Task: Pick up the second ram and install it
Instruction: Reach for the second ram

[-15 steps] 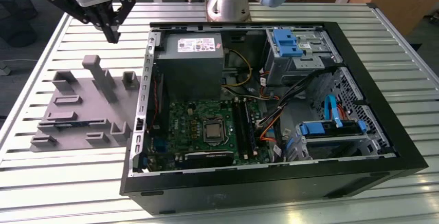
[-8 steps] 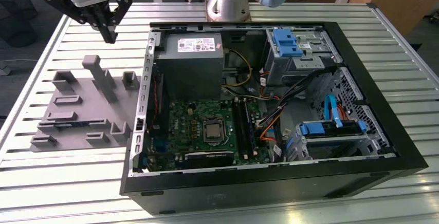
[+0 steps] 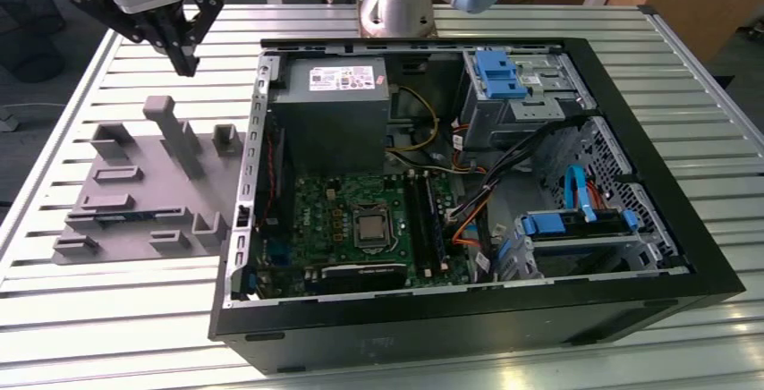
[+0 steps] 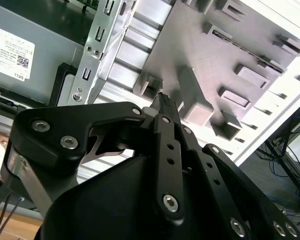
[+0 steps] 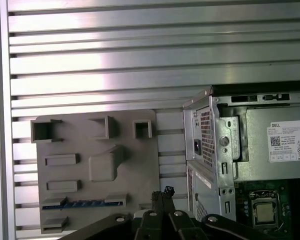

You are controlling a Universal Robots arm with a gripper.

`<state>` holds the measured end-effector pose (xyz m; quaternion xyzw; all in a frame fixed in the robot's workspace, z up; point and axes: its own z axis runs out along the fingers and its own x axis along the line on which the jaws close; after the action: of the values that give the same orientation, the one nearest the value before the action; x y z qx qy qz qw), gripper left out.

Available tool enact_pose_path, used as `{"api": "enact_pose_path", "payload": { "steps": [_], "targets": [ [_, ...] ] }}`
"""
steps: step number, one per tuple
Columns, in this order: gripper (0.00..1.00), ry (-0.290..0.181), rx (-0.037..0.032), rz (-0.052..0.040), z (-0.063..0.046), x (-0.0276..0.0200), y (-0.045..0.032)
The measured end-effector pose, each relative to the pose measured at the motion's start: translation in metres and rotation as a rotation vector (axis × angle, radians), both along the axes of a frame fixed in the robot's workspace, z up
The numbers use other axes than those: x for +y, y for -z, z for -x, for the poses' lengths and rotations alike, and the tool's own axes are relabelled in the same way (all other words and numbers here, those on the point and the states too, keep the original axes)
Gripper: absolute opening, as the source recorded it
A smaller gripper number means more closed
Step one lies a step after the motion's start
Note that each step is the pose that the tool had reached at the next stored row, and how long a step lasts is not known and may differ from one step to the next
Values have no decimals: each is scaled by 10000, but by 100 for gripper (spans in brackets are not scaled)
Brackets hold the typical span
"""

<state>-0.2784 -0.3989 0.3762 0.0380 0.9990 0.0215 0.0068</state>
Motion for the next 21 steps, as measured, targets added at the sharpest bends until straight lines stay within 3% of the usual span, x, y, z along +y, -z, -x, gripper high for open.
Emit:
{"api": "enact_pose_path", "payload": {
  "steps": [21],
  "targets": [
    [11, 1, 2, 0, 195, 0, 15]
  ]
}}
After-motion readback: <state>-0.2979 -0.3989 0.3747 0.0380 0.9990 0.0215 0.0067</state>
